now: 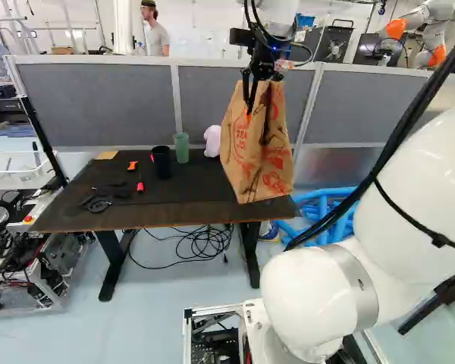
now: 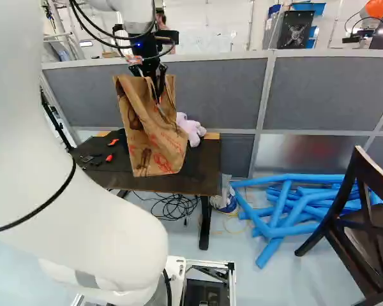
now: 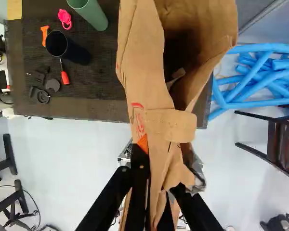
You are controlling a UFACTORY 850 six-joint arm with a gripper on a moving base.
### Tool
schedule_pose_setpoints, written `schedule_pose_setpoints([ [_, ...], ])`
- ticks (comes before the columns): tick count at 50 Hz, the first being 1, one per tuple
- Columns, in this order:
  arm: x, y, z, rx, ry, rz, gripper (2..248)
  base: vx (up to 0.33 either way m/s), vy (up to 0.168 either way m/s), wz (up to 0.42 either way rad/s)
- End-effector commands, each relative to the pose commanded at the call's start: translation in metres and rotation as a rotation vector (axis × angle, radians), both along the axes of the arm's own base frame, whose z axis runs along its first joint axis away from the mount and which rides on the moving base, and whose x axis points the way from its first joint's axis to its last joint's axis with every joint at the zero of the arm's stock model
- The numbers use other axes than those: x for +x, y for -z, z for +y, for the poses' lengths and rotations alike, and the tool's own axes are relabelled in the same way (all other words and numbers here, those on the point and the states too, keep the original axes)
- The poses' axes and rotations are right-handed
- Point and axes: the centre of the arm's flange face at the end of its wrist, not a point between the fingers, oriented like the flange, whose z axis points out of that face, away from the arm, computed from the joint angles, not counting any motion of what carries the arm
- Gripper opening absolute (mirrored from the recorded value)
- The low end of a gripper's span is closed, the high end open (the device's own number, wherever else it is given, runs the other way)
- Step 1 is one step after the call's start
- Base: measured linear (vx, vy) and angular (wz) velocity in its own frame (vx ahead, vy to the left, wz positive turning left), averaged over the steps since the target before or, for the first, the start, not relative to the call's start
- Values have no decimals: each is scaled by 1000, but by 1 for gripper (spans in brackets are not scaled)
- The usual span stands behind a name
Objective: Pick up the bag on the ground and place it on the table
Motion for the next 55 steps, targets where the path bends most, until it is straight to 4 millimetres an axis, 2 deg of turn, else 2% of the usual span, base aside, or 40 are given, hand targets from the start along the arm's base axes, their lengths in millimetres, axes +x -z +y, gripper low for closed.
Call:
schedule_pose_setpoints([
  [20, 26, 2, 0, 0, 3, -2, 21, 0, 0, 0],
  [55, 91, 50, 1, -3, 10, 35, 21, 0, 0, 0],
])
